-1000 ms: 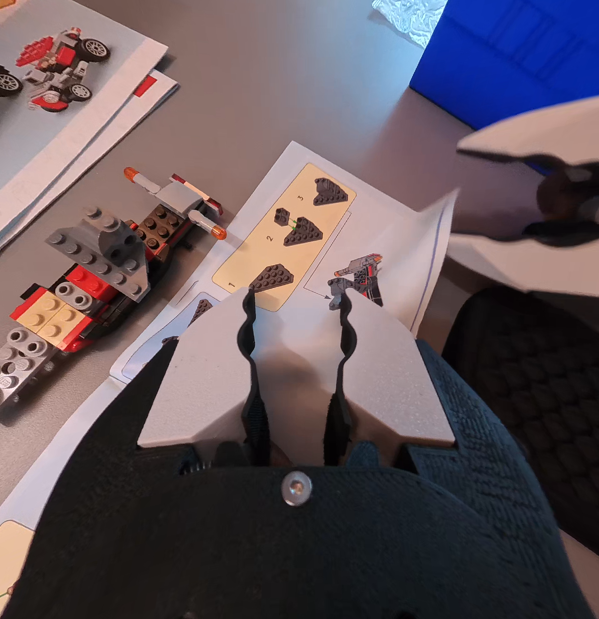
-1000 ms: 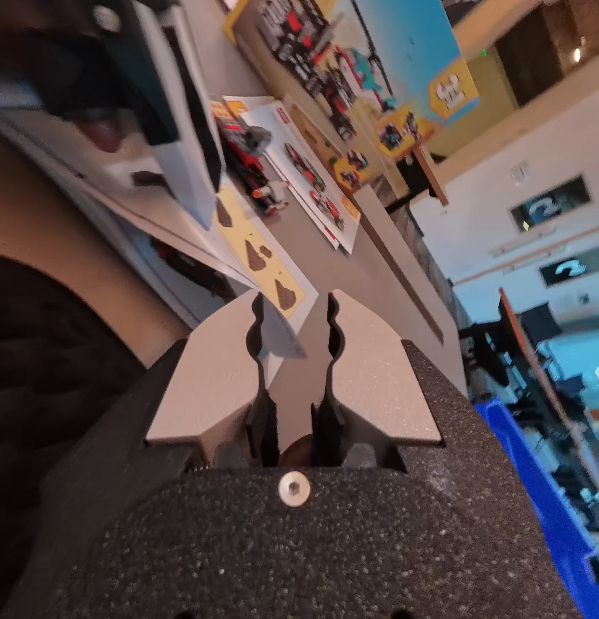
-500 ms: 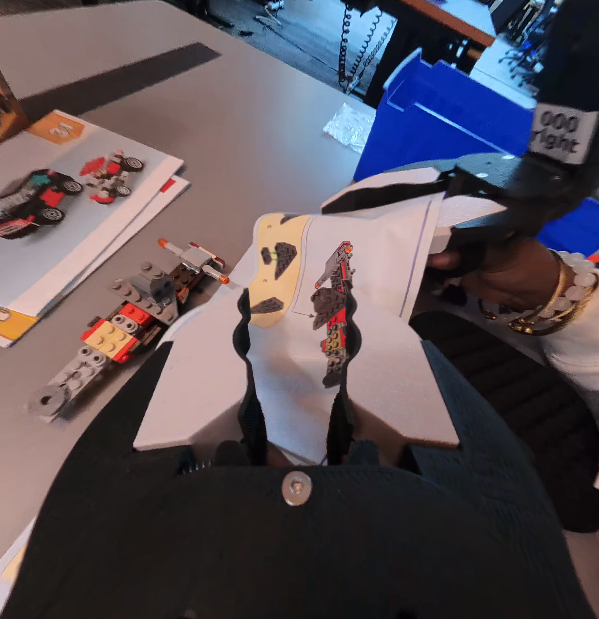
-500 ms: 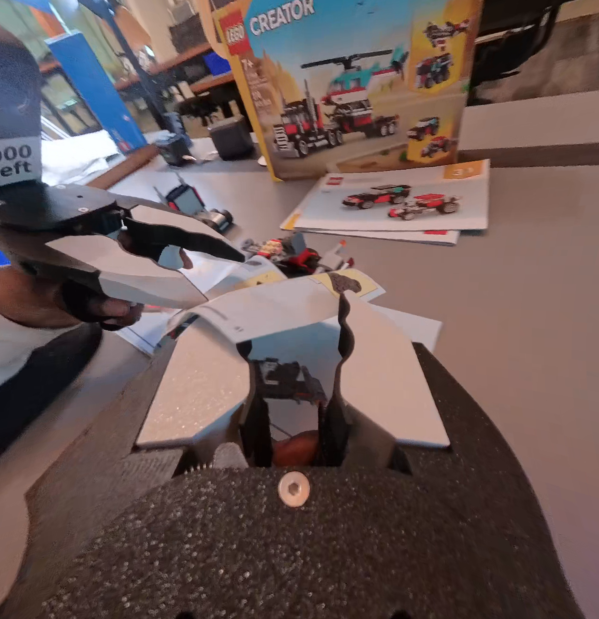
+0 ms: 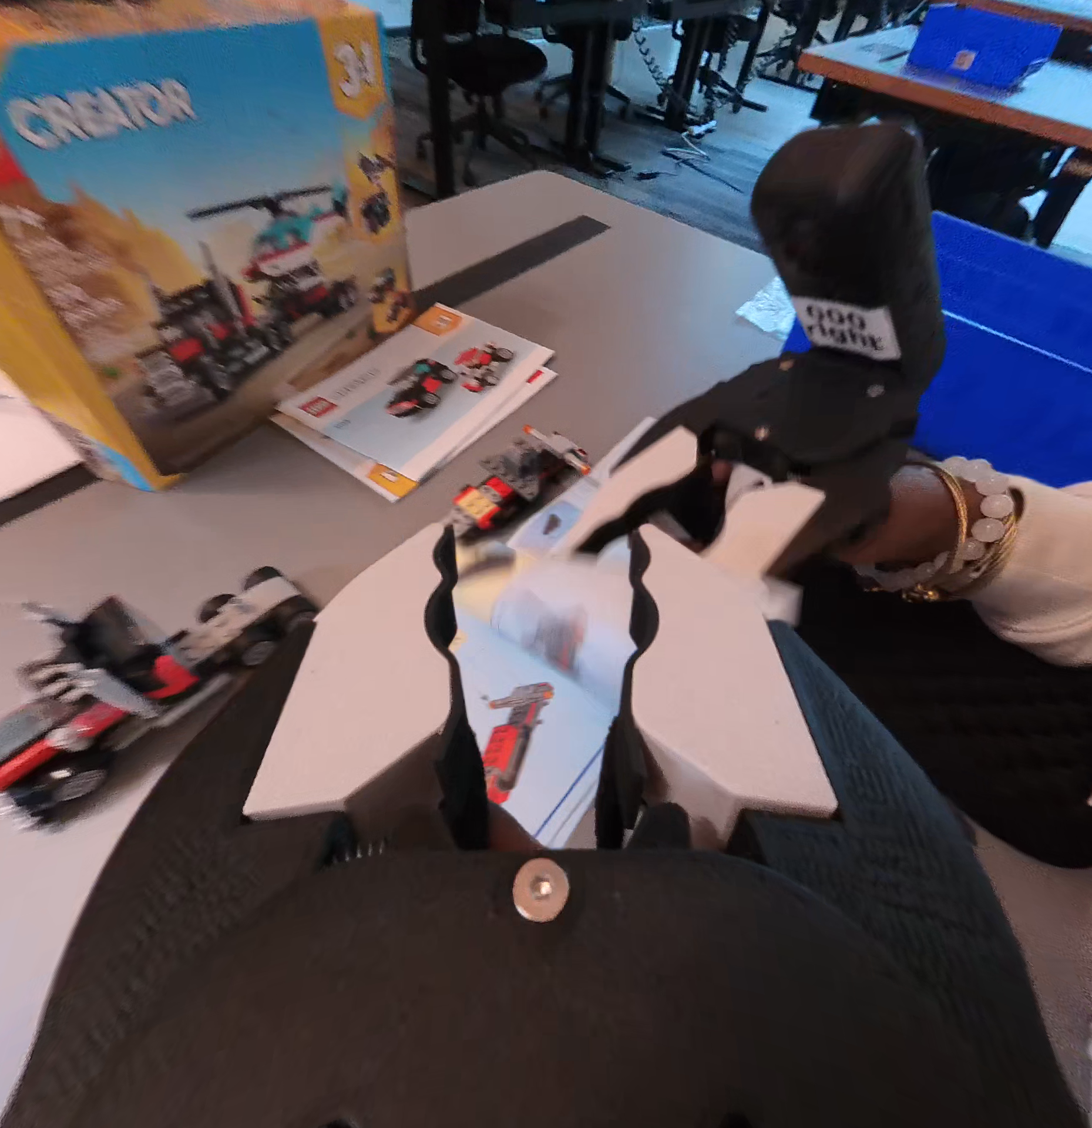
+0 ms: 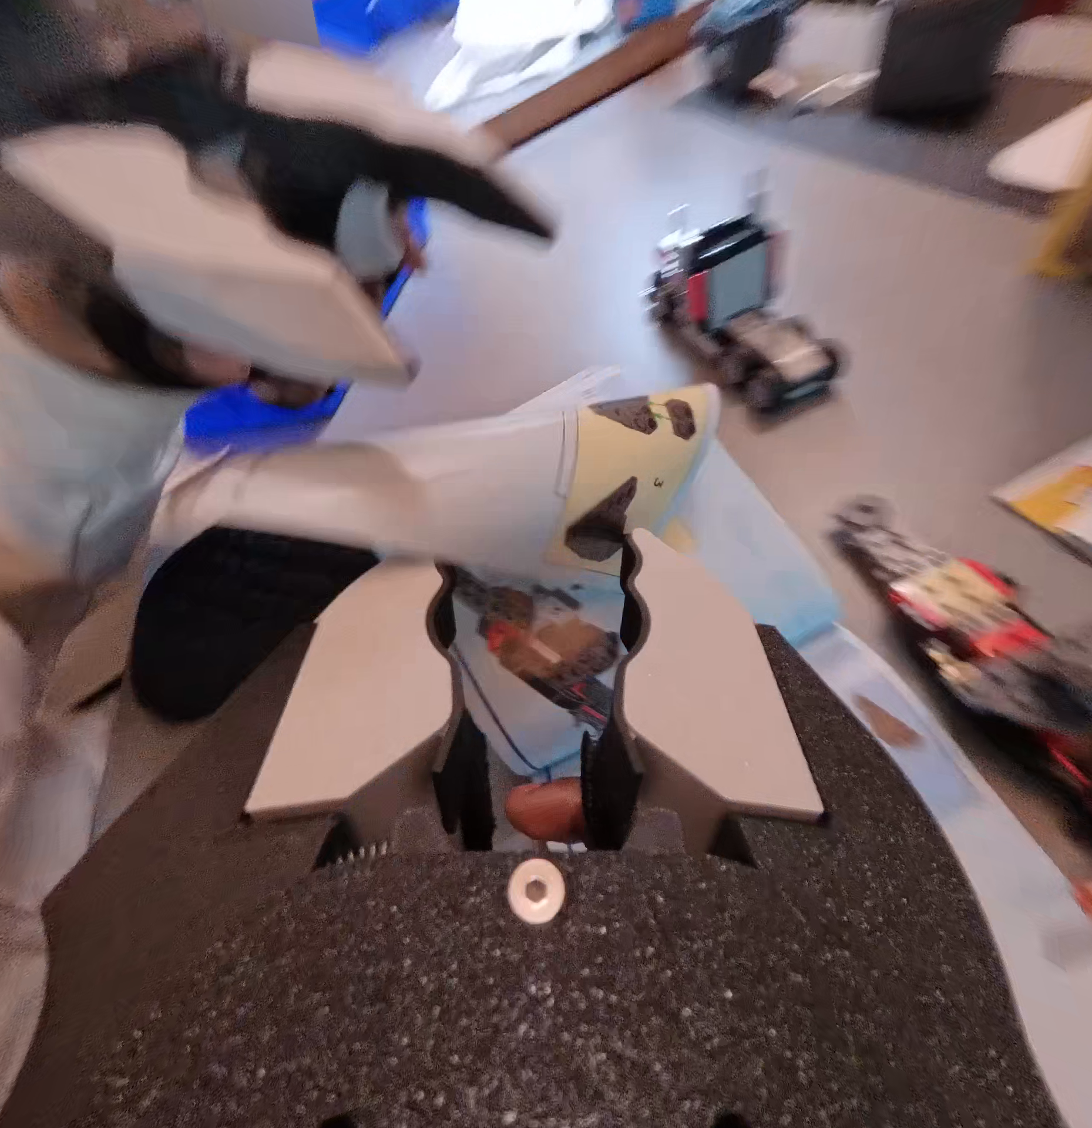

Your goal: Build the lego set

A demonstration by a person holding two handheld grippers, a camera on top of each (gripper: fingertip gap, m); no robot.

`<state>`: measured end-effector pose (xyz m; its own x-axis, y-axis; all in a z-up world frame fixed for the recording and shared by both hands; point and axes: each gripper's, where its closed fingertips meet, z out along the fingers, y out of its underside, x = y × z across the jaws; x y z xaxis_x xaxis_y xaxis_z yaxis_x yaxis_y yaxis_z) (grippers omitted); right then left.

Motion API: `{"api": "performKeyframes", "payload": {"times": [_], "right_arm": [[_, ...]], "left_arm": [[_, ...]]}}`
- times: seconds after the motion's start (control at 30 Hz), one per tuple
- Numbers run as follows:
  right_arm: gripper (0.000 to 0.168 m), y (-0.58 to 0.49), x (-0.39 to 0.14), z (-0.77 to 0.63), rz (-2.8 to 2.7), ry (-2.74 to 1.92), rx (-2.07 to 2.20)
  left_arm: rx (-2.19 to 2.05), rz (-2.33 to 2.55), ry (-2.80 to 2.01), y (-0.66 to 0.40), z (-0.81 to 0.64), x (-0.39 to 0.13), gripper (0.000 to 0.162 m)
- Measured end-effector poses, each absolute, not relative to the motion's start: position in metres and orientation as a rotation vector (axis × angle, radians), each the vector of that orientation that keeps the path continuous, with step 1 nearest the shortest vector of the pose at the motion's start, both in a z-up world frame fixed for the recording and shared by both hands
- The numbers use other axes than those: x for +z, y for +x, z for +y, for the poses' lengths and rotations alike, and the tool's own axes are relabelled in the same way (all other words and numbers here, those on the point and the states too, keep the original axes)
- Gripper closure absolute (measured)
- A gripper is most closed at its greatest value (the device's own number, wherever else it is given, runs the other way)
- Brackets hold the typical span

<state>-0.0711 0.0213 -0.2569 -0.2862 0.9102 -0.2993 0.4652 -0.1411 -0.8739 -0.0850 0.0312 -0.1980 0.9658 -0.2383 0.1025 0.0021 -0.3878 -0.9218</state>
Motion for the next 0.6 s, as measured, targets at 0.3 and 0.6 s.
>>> {"api": "performKeyframes", "payload": {"times": [0.3, 0.6], "right_arm": [[0.161, -0.048, -0.260, 0.058, -1.800, -1.441, 1.158], [0.161, -0.043, -0.313, 0.053, -2.028, -1.441, 1.007]], "left_arm": [[-0.166, 0.325, -2.045, -0.128, 0.026, -0.200, 0.107], [-0.149, 0.400, -2.012, -0.147, -0.004, -0.136, 0.107]]}}
